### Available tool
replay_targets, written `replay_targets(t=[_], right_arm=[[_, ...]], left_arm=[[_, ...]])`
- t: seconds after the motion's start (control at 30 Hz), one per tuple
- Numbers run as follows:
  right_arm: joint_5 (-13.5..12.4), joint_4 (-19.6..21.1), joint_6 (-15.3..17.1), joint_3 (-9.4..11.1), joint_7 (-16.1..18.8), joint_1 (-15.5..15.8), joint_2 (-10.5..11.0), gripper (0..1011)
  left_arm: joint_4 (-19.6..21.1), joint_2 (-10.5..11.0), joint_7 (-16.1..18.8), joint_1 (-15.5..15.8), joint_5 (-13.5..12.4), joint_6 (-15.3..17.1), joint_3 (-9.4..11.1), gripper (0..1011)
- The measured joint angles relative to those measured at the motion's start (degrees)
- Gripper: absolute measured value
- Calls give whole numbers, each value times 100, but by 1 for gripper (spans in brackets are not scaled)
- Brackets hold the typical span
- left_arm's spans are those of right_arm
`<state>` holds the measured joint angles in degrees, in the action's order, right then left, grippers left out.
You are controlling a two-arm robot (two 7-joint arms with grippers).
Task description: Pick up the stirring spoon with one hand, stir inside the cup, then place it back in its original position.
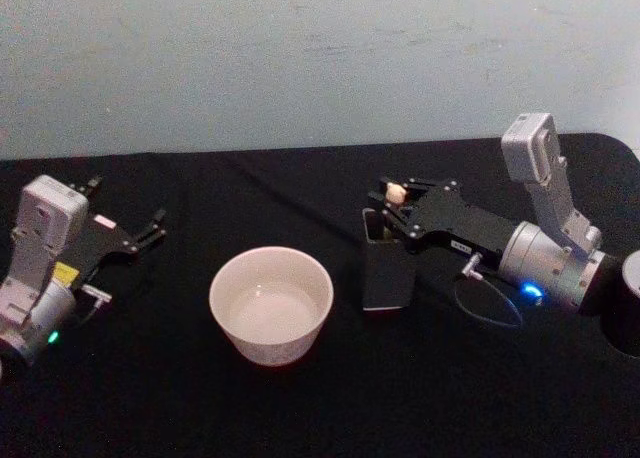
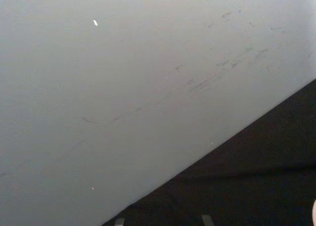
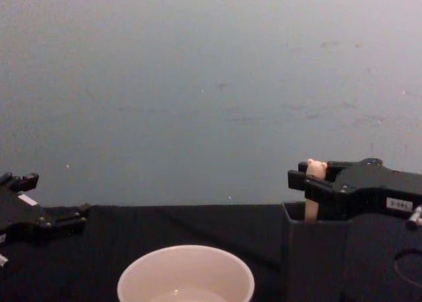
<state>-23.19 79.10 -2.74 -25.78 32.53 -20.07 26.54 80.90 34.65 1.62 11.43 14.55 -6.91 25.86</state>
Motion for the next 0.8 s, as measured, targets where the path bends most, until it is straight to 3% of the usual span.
replay_targets(t=[0.1,0.8], right_arm=[[-2,0,0,1,1,-1,0,218],[-17,0,-8,9,6,-2,0,862]], left_arm=[[0,0,0,0,0,0,0,1001],[0,0,0,0,0,0,0,1001]])
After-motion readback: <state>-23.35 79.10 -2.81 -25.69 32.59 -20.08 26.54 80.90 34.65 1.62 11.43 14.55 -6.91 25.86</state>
